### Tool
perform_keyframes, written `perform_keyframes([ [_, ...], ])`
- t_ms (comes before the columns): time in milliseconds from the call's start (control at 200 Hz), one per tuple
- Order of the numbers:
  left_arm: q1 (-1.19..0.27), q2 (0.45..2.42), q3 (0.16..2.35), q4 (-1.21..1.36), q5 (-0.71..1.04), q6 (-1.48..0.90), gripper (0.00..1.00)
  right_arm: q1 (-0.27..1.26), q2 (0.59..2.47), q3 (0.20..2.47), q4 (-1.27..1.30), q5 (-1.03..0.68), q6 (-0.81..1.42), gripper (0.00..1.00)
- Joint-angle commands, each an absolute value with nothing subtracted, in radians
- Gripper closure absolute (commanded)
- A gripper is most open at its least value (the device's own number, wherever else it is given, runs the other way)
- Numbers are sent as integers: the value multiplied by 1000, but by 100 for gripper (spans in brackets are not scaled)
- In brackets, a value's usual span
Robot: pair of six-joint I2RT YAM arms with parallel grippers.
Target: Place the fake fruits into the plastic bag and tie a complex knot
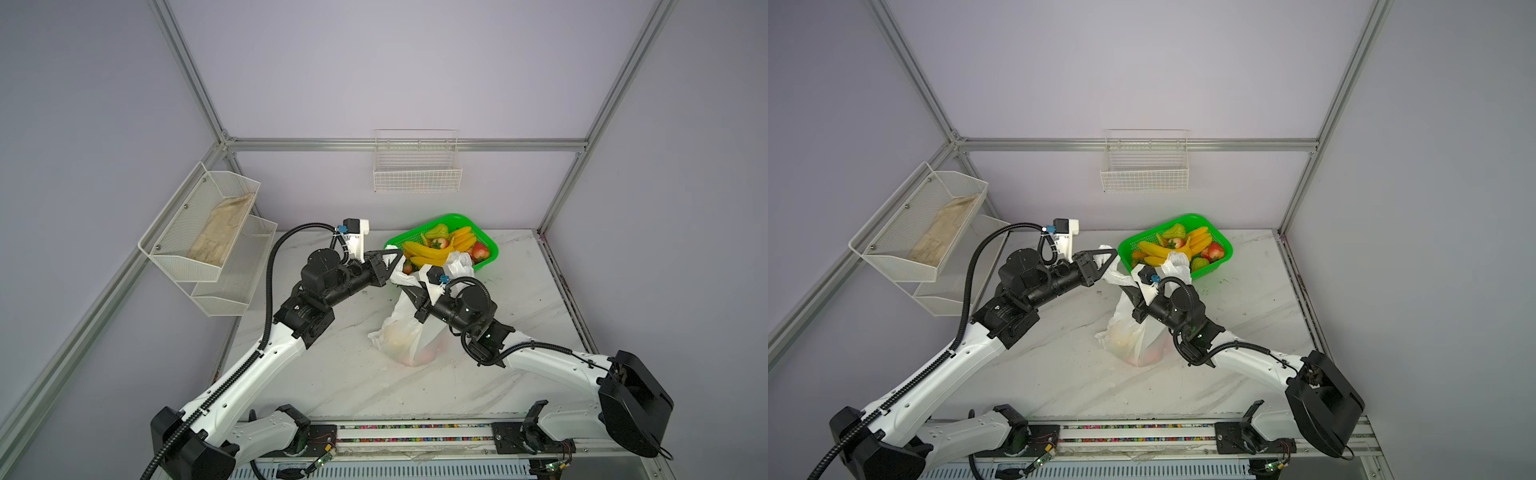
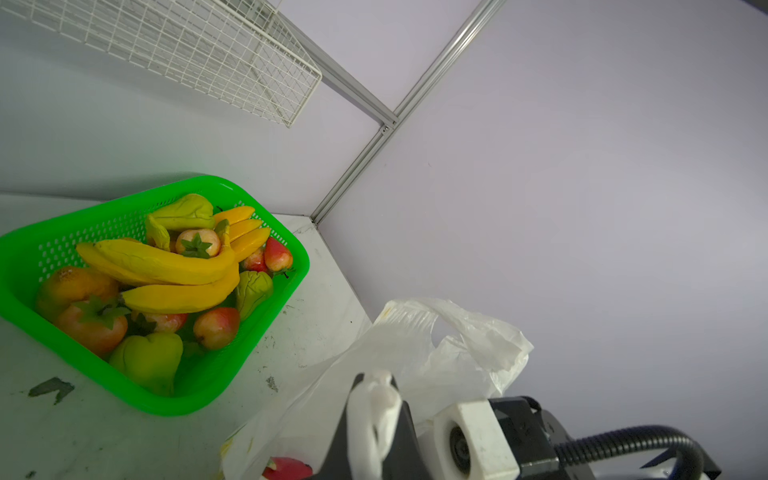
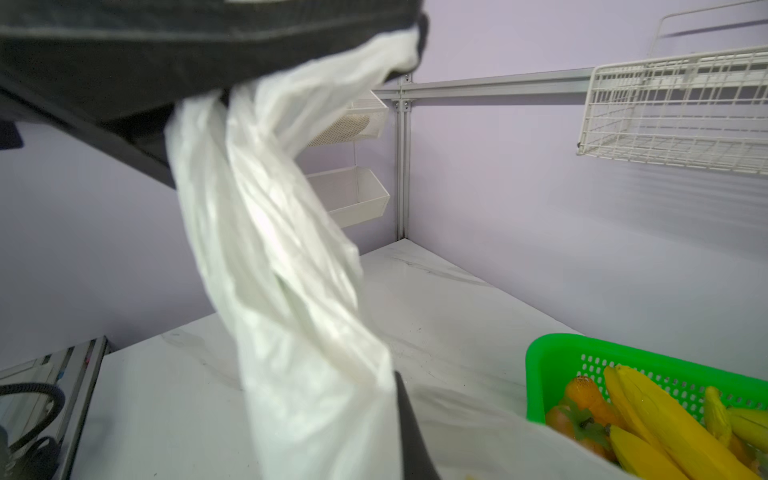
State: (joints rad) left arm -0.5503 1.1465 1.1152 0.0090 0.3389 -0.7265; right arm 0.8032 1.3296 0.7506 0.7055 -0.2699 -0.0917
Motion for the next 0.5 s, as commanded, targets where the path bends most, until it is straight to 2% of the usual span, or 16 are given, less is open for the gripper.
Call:
perform_keyframes([
  [0, -543, 1157, 1185, 45, 426, -618, 87, 780, 1303, 787, 571, -442, -165, 94],
  [130, -531, 1168, 1187, 31, 443, -597, 86, 770, 1304, 795, 547, -485, -169, 95],
  [345, -509, 1152, 1181, 31, 470, -591, 68, 768, 1332, 801, 560, -520, -161, 96],
  [430, -506, 1153, 1183, 31, 474, -590, 69, 768, 1340, 806, 560, -527, -153, 96],
  [495, -503, 1150, 1180, 30, 471, -588, 75, 768, 1343, 808, 561, -526, -148, 96],
])
